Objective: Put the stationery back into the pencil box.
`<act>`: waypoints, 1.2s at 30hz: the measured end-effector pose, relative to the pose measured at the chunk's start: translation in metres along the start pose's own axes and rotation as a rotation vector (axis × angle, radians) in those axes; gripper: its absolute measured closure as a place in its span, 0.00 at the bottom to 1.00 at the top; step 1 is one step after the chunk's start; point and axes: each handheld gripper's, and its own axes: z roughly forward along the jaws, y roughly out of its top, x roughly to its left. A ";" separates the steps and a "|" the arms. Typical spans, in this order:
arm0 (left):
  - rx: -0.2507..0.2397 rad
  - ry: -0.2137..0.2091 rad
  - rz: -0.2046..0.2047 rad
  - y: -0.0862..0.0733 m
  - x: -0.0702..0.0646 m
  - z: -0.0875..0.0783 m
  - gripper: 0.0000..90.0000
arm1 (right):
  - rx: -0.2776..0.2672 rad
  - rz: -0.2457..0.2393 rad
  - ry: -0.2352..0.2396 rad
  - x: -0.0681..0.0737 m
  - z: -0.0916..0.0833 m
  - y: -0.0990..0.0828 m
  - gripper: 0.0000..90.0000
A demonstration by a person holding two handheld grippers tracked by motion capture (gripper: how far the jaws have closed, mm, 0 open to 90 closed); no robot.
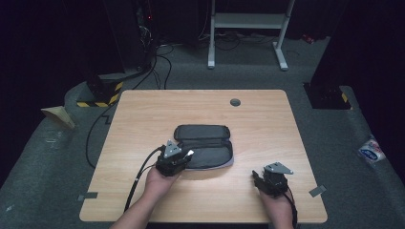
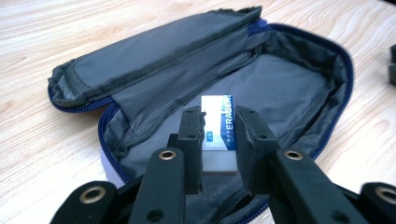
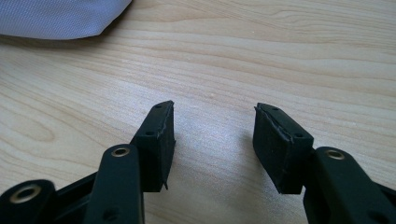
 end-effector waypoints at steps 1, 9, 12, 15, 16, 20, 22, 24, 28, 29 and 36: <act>0.005 0.009 0.008 -0.001 0.000 0.001 0.81 | 0.001 -0.002 0.000 0.000 0.000 0.000 0.54; 0.041 0.035 0.029 -0.010 -0.001 0.001 0.81 | -0.001 -0.002 0.000 0.000 0.000 0.000 0.54; 0.049 0.042 0.038 -0.013 -0.001 0.000 0.81 | 0.001 -0.001 -0.002 0.000 0.000 0.000 0.54; 0.053 0.041 0.035 -0.015 -0.001 0.000 0.81 | 0.001 -0.001 -0.001 0.000 0.000 0.000 0.54; 0.053 0.039 0.029 -0.016 -0.001 0.001 0.81 | 0.000 0.000 0.000 0.000 0.000 0.000 0.54; 0.051 0.041 0.029 -0.016 0.000 0.000 0.80 | 0.001 -0.001 -0.001 0.000 0.000 0.000 0.54; 0.036 0.031 0.020 -0.015 0.000 -0.001 0.77 | 0.001 -0.002 -0.002 0.000 0.000 0.000 0.54; 0.030 0.029 0.016 -0.015 0.000 -0.002 0.76 | 0.001 -0.002 -0.002 0.000 0.000 0.000 0.54; -0.006 0.028 -0.014 -0.012 0.003 -0.007 0.70 | 0.001 -0.004 -0.005 0.001 0.000 0.000 0.54; -0.023 0.032 -0.024 -0.011 0.005 -0.010 0.70 | 0.001 -0.004 -0.005 0.001 0.000 0.000 0.54; -0.040 0.055 -0.044 -0.010 0.016 -0.015 0.64 | 0.001 -0.004 -0.005 0.001 0.000 0.000 0.54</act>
